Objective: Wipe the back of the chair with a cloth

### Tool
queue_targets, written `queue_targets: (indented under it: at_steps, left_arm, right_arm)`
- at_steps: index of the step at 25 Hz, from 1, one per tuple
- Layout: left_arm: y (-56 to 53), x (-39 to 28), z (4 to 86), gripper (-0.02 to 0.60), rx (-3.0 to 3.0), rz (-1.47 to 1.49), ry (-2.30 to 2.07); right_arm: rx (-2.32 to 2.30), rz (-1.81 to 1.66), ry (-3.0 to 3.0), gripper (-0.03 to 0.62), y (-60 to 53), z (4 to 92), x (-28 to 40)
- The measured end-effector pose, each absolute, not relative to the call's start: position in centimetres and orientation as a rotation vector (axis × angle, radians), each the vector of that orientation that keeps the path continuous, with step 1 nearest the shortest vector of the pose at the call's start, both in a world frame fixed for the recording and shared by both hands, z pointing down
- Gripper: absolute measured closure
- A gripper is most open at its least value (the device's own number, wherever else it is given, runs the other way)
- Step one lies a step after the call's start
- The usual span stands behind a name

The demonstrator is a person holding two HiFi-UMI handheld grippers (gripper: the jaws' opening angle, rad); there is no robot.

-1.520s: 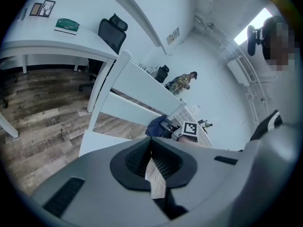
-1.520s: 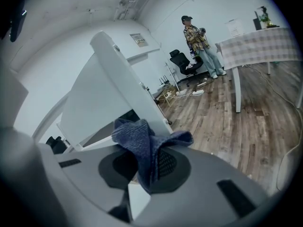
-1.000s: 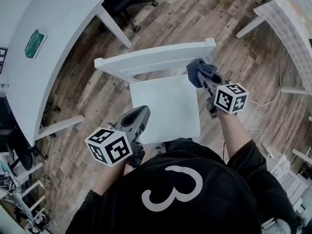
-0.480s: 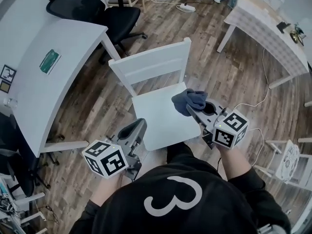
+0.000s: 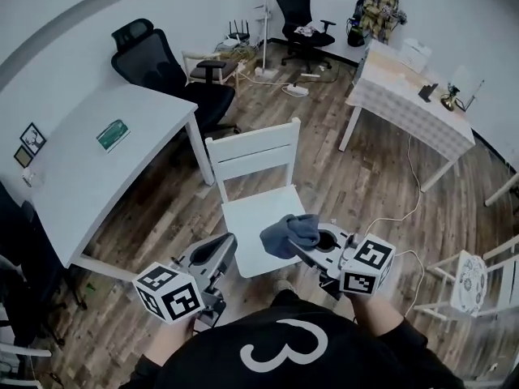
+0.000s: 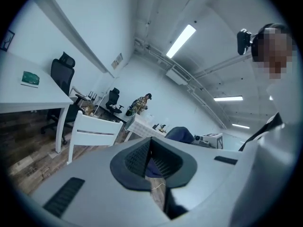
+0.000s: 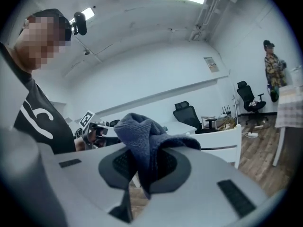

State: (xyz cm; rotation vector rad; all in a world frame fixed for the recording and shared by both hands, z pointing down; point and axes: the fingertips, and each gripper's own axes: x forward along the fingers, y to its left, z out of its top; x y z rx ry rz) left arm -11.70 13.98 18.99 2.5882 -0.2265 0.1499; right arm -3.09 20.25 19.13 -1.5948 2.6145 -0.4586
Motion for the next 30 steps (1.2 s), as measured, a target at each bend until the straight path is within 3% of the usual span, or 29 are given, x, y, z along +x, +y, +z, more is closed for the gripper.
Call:
queue_targets:
  at_steps: [17,30]
  left_arm:
    - [18.6,-14.6,15.2,0.568,2.700,0.090,-0.186]
    - [18.9,-12.2,15.5,0.568,2.684,0.106,-0.191]
  right_arm:
    - [-1.573,-0.348,2.619,0.546,23.8,15.3,-6.6]
    - [-1.564,-0.373,2.614,0.546,23.9,15.6,-4.5]
